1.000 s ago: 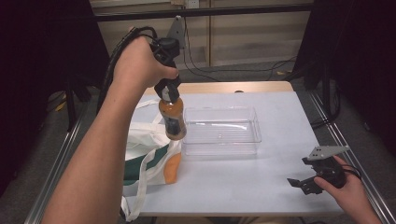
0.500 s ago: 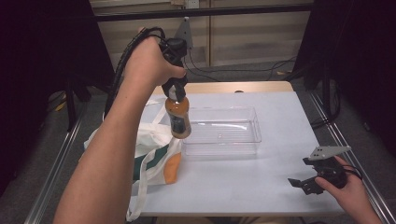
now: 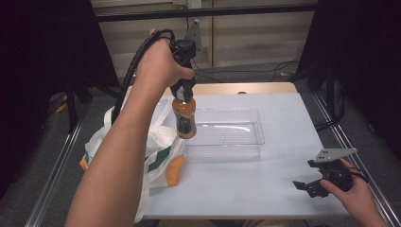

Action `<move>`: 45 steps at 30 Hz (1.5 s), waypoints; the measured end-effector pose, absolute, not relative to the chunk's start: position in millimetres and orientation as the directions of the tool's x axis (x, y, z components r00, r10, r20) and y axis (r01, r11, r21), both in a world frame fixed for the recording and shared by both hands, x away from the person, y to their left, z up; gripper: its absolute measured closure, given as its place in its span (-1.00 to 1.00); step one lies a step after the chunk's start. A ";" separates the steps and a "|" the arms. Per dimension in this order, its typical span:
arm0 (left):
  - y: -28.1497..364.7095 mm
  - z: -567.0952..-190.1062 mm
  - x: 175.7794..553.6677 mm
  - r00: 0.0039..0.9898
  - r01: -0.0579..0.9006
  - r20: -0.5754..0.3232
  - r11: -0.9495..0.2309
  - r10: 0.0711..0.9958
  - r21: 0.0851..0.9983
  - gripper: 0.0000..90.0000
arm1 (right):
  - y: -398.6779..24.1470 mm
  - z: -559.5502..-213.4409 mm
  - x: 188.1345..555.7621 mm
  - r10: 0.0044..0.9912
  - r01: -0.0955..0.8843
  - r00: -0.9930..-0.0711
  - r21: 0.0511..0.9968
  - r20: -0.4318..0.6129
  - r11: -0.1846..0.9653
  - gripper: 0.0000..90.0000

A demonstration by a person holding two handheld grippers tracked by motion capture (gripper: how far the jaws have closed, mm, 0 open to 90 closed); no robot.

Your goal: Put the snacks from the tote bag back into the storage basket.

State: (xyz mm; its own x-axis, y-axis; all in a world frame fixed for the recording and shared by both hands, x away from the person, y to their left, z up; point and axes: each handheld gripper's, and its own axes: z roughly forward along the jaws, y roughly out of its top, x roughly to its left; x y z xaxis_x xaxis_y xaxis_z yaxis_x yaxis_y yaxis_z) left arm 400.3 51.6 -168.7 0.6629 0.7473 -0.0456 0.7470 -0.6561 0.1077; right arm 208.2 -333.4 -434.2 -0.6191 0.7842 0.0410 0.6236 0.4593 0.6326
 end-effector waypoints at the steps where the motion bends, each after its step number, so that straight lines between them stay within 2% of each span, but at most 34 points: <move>1: 51.6 -168.7 400.3 0.663 0.747 -0.046 -0.656 0.747 0.108 0.32 | -333.4 -434.1 208.1 0.783 0.624 -0.620 0.633 0.044 0.458 -0.89; 38: 35.9 -204.6 414.2 0.666 0.744 -0.048 -0.658 0.745 0.116 0.32 | -334.4 -433.1 208.0 0.782 0.618 -0.622 0.641 0.042 0.456 -0.89; 45: 34.1 -214.2 416.3 0.677 0.736 -0.081 -0.669 0.732 0.108 0.32 | -334.5 -433.0 207.9 0.780 0.618 -0.624 0.639 0.044 0.458 -0.89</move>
State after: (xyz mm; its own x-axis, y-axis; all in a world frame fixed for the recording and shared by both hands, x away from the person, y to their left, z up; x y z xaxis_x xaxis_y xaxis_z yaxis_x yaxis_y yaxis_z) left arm 416.3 34.1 -214.2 0.6768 0.7317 -0.0809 0.7357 -0.6685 0.1085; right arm 207.9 -334.5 -433.0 -0.6240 0.7801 0.0439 0.6176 0.4580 0.6394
